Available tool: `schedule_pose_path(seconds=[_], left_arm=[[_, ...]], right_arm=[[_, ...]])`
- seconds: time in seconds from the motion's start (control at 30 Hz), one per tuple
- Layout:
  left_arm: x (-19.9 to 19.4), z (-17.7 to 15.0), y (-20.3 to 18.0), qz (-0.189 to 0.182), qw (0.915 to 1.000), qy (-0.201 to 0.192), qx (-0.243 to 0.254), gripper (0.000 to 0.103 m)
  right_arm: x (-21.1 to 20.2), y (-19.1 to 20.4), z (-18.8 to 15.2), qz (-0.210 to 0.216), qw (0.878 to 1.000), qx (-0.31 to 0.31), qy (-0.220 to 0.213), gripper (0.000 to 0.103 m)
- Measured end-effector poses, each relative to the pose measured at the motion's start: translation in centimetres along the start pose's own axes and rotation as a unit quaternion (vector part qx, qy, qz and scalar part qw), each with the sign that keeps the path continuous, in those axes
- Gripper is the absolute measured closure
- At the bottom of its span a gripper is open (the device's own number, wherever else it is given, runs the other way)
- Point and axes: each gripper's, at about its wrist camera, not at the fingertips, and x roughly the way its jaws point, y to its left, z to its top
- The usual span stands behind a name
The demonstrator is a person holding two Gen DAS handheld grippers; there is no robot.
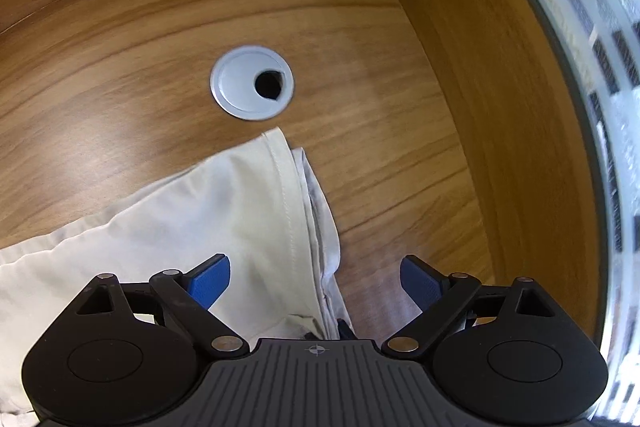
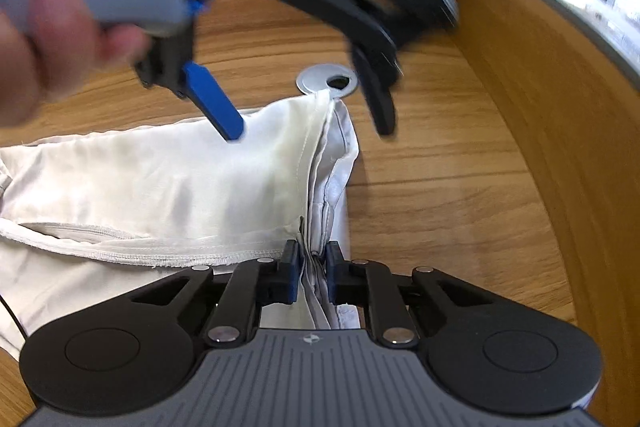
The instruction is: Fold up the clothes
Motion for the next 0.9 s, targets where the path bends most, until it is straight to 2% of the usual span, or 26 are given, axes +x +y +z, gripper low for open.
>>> schedule_pose_path(seconds=[0.13, 0.2, 0.33, 0.4, 0.47, 0.57, 0.67, 0.77, 0.83, 0.9], left_arm=[[1.5, -0.4, -1.5, 0.041, 0.997, 0.01, 0.064, 0.01], [1.9, -0.4, -1.4, 0.055, 0.9963, 0.014, 0.064, 0.01], [1.8, -0.2, -0.5, 0.056, 0.9976, 0.009, 0.04, 0.011], [1.7, -0.1, -0.1, 0.06, 0.9976, 0.003, 0.035, 0.011], [1.7, 0.0, 0.2, 0.065, 0.9974, -0.002, 0.031, 0.014], [1.7, 0.3, 0.6, 0.072, 0.9969, -0.011, 0.03, 0.015], [1.0, 0.9, 1.1, 0.067, 0.9968, -0.023, 0.038, 0.015], [-0.2, 1.4, 1.8, 0.045, 0.9968, -0.027, 0.061, 0.015], [-0.8, 1.8, 2.3, 0.03, 0.994, -0.026, 0.102, 0.015], [-1.3, 2.2, 2.7, 0.022, 0.9875, -0.025, 0.154, 0.015]], right_arm=[[-0.7, 2.3, 0.4, -0.028, 0.998, -0.047, 0.0, 0.088], [-0.8, 3.1, 0.5, -0.034, 0.998, -0.055, 0.0, 0.088], [-0.4, 2.7, 0.4, -0.047, 0.998, -0.037, 0.005, 0.087], [-0.3, 2.5, 0.2, -0.053, 0.998, -0.039, 0.008, 0.081], [-0.6, 2.5, -0.1, -0.061, 0.997, -0.049, 0.006, 0.066], [-1.5, 2.0, -0.4, -0.065, 0.997, -0.039, 0.004, 0.054], [-2.2, 1.0, -0.8, -0.065, 0.998, 0.013, 0.009, 0.05], [-3.5, -0.5, -2.8, -0.059, 0.993, 0.098, 0.009, 0.046], [-4.9, -1.2, -4.4, -0.049, 0.985, 0.168, 0.005, 0.046], [-6.4, -1.8, -6.2, -0.04, 0.97, 0.239, -0.001, 0.046]])
